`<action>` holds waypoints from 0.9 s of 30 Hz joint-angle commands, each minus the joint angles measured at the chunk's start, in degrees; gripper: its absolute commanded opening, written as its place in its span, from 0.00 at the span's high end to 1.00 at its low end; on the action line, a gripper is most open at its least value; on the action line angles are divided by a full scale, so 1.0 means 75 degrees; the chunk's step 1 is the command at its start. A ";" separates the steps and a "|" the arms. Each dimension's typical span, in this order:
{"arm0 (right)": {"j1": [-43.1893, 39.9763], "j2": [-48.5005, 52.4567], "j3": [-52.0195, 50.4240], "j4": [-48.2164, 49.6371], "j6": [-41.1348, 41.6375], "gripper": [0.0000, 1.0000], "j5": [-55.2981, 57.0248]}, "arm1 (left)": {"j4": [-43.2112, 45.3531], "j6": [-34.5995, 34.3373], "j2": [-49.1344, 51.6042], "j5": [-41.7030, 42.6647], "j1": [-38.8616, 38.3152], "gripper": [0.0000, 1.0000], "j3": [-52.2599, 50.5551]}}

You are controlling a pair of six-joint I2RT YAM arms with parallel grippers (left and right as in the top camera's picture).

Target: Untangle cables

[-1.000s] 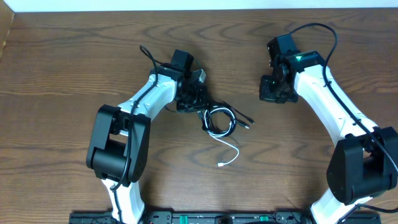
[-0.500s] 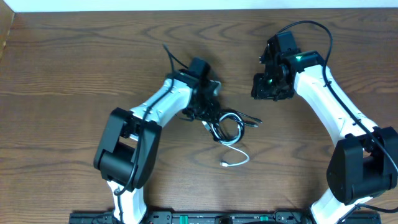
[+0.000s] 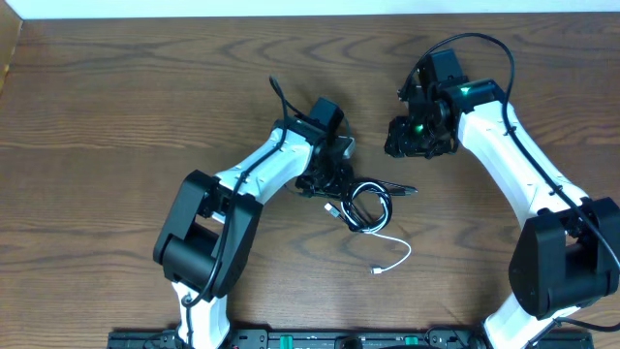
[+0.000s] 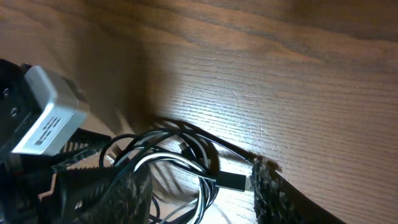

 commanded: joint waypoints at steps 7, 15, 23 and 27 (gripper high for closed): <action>-0.0032 0.0064 -0.0026 -0.0009 -0.0125 0.56 -0.0723 | 0.0571 -0.0536 0.0233 0.0708 -0.0274 0.93 0.0073; -0.0047 -0.0379 0.0041 0.0367 -0.0408 0.63 -0.2515 | 0.0720 -0.0533 -0.1687 -0.0595 -0.0108 0.92 0.0423; -0.0055 -0.1230 0.0061 0.0845 -0.0224 0.60 -0.2958 | 0.1102 -0.0530 -0.3104 -0.1008 -0.0105 0.93 0.0423; -0.0061 -0.1422 0.0061 0.1125 0.0239 0.60 -0.2926 | 0.1105 -0.0533 -0.3098 -0.1032 -0.0108 0.93 0.0405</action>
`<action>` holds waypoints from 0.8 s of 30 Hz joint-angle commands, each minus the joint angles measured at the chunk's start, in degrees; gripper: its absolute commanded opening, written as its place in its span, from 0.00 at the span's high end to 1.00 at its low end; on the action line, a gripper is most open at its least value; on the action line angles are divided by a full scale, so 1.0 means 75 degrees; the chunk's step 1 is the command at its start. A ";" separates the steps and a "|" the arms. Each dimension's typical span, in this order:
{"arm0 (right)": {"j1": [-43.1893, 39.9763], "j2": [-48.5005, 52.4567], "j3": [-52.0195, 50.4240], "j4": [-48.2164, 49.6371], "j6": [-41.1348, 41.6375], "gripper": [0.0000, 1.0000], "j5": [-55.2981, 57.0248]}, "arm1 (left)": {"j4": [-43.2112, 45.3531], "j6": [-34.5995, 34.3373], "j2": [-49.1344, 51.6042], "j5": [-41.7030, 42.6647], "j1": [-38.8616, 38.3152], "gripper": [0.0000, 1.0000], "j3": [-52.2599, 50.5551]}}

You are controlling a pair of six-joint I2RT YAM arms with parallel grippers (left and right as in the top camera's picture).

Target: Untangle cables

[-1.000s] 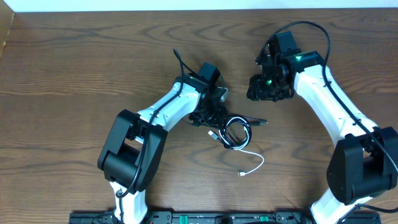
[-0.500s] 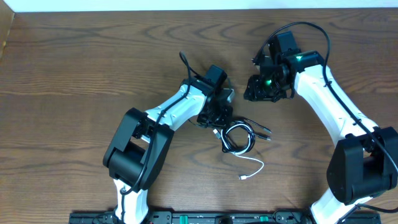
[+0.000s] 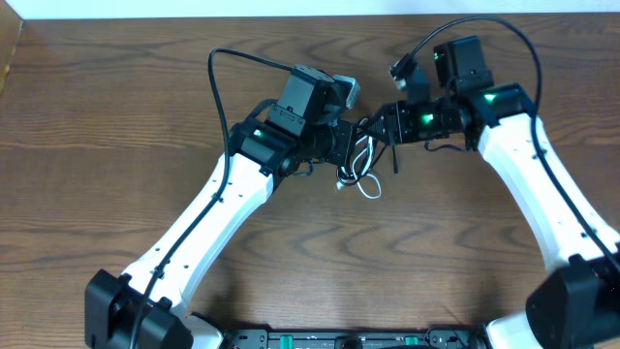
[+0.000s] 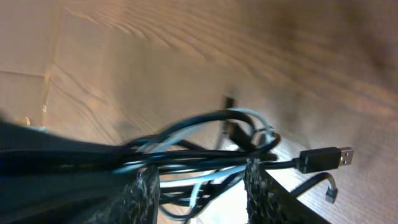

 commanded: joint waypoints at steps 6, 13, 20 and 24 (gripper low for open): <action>0.0015 -0.0099 0.0050 -0.0020 0.1020 0.61 0.0411 | 0.0015 0.0012 0.0061 -0.0189 0.0029 0.93 0.0093; 0.0146 0.0312 0.0047 -0.0198 0.1638 0.63 0.0912 | 0.0070 -0.0335 0.0061 -0.0184 0.0029 0.93 0.0090; 0.0187 0.0650 0.0047 -0.0093 0.2597 0.62 0.0586 | 0.0207 -0.0845 0.0076 -0.0187 0.0029 0.92 0.0085; 0.0189 0.0717 0.0047 -0.0017 0.3142 0.52 0.0560 | 0.0309 -0.0918 0.0149 -0.0184 0.0026 0.93 0.0085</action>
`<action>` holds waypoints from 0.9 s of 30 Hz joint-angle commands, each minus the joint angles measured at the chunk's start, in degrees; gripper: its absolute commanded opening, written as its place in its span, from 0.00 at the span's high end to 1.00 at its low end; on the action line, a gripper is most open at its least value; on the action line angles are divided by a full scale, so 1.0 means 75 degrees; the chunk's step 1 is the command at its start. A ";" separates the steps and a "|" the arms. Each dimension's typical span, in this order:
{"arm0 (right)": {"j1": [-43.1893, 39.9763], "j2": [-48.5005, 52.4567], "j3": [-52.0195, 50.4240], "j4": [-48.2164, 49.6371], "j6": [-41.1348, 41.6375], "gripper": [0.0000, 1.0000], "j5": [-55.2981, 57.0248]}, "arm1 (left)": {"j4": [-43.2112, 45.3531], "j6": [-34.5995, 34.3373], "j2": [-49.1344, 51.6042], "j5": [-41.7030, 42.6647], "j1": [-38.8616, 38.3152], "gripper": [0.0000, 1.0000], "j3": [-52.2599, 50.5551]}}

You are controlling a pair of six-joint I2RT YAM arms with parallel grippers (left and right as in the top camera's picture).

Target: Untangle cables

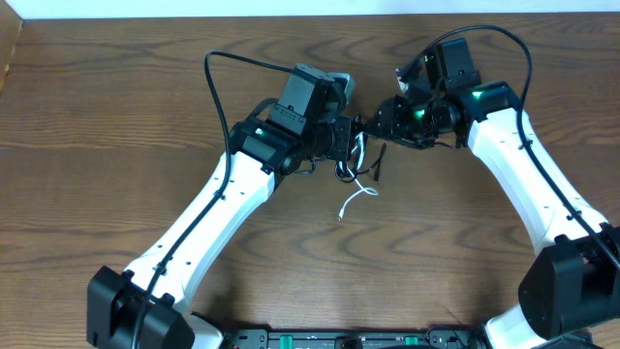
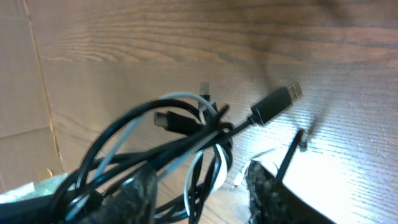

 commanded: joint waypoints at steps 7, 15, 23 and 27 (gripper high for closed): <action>0.0073 0.0149 0.0044 0.0254 0.1020 0.51 -0.0583 | 0.0224 -0.0466 0.0131 0.0038 0.0026 0.92 0.0085; 0.0169 0.0149 0.0044 0.0618 0.1026 0.50 -0.0635 | 0.0609 -0.0941 0.0131 0.0452 0.0026 0.92 0.0085; 0.0405 0.0525 0.0044 0.1402 0.1419 0.50 -0.0402 | 0.0711 -0.1326 0.0131 0.1029 0.0026 0.92 0.0085; 0.0423 0.0988 0.0044 0.1629 0.1422 0.50 -0.0516 | 0.0758 -0.1399 0.0131 0.1174 0.0026 0.93 0.0085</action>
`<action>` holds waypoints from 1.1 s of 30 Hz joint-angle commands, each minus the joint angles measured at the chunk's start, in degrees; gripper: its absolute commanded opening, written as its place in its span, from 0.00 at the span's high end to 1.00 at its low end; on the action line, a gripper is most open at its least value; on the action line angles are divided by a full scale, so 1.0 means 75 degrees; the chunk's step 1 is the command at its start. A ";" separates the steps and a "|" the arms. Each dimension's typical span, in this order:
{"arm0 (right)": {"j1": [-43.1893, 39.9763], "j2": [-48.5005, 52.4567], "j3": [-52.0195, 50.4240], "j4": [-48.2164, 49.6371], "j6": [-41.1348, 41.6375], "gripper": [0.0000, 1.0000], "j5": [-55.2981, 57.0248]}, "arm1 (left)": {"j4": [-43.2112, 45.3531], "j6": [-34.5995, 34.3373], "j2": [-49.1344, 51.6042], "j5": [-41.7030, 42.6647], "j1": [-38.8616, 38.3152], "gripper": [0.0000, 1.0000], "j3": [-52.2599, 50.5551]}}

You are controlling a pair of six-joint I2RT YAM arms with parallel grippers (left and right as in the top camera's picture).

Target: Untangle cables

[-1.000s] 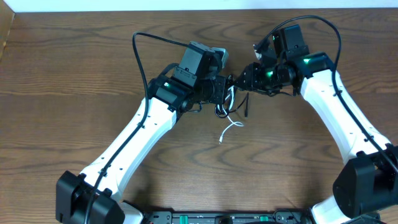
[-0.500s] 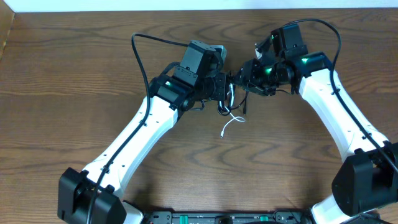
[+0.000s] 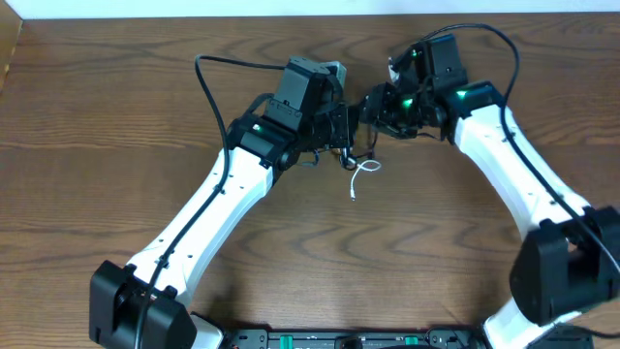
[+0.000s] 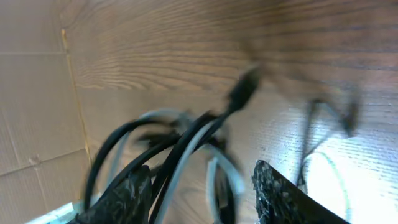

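Observation:
The tangle of black and white cables [image 3: 355,147] hangs between the two grippers at the back middle of the table. A white tail [image 3: 361,175] trails below it. My left gripper [image 3: 341,131] is at the tangle's left side and appears shut on it. My right gripper [image 3: 371,109] meets it from the right. In the right wrist view, the right gripper [image 4: 202,193] is open. Black strands [image 4: 186,146] and a white strand [image 4: 224,177] pass between its fingers [image 4: 127,199]. A black plug [image 4: 242,93] sticks up, blurred.
The wooden table [image 3: 116,126] runs wide to the left and front. Cardboard [image 3: 8,48] stands at the far left edge and shows as a wall [image 4: 31,93] in the right wrist view. The left arm's own black lead [image 3: 208,73] arches over the back.
Both grippers and the tangle sit a little farther back and left. The white tail hangs shorter and closer to the tangle. In the right wrist view the plug has swung towards the middle.
First the tangle lay on the table's front middle under my left gripper, with the right gripper apart at the back. Then it hung at the back middle between both grippers, strands between the open right fingers. It has stayed there, with the white tail shifting.

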 commanded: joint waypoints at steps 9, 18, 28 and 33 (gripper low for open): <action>0.0181 0.0804 0.0041 -0.0055 -0.0536 0.64 -0.0650 | 0.0370 -0.0522 0.0003 0.0828 0.0157 0.93 0.0085; -0.0434 0.0801 0.0041 -0.1378 -0.2244 0.99 -0.1443 | 0.0312 -0.0455 0.0038 0.1003 0.1247 0.93 -0.0093; -0.0641 0.0801 0.0041 -0.1577 -0.3083 0.96 -0.1055 | -0.0784 0.0901 0.0825 0.0233 0.1212 0.93 -0.0134; -0.1556 0.0796 0.0044 -0.2597 -0.3127 0.95 0.0498 | -0.1891 0.1810 0.0968 -0.3124 0.0968 0.92 -0.0134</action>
